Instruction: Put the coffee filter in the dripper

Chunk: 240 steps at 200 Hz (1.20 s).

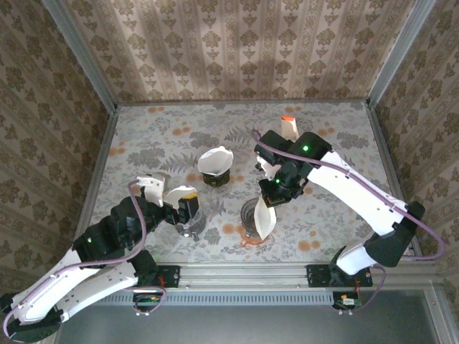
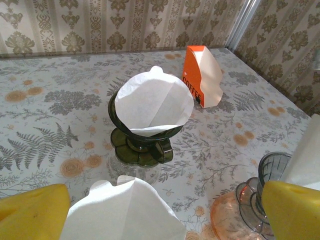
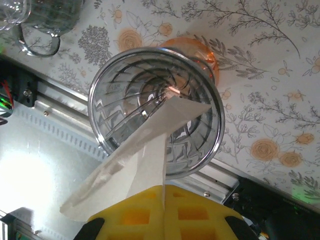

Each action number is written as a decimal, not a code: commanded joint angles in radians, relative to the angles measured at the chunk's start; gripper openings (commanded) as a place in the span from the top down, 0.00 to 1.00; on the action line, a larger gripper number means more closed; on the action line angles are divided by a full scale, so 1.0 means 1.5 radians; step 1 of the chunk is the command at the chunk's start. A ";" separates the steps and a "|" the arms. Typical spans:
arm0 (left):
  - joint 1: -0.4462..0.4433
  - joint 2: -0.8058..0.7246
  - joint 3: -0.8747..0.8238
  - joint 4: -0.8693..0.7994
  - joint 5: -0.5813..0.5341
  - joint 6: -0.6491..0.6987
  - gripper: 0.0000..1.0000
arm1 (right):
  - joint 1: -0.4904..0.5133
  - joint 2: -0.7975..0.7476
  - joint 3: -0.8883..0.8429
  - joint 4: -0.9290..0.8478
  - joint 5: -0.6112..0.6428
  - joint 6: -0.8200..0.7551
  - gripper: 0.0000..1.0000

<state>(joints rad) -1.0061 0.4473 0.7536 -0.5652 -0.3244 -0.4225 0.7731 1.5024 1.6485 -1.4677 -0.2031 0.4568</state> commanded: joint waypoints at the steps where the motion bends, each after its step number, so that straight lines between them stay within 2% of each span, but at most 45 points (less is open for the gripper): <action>1: 0.004 -0.007 -0.011 0.022 0.015 0.004 0.00 | -0.003 0.019 0.027 -0.032 0.043 0.004 1.00; 62: 0.004 0.000 -0.018 0.035 0.040 0.009 0.00 | -0.003 0.051 0.021 -0.014 0.094 0.003 1.00; 176: 0.004 0.021 -0.015 0.042 0.077 0.013 0.00 | 0.028 0.082 0.019 0.014 0.112 0.020 1.00; 202: 0.004 0.029 -0.012 0.042 0.083 0.012 0.00 | 0.046 0.083 0.020 0.019 0.120 0.029 0.90; 240: 0.005 0.035 -0.011 0.046 0.094 0.010 0.00 | 0.075 0.096 0.035 0.008 0.158 0.024 0.80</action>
<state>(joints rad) -1.0061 0.4957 0.7334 -0.5224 -0.2062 -0.4221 0.8673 1.6283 1.6703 -1.4391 -0.0261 0.4789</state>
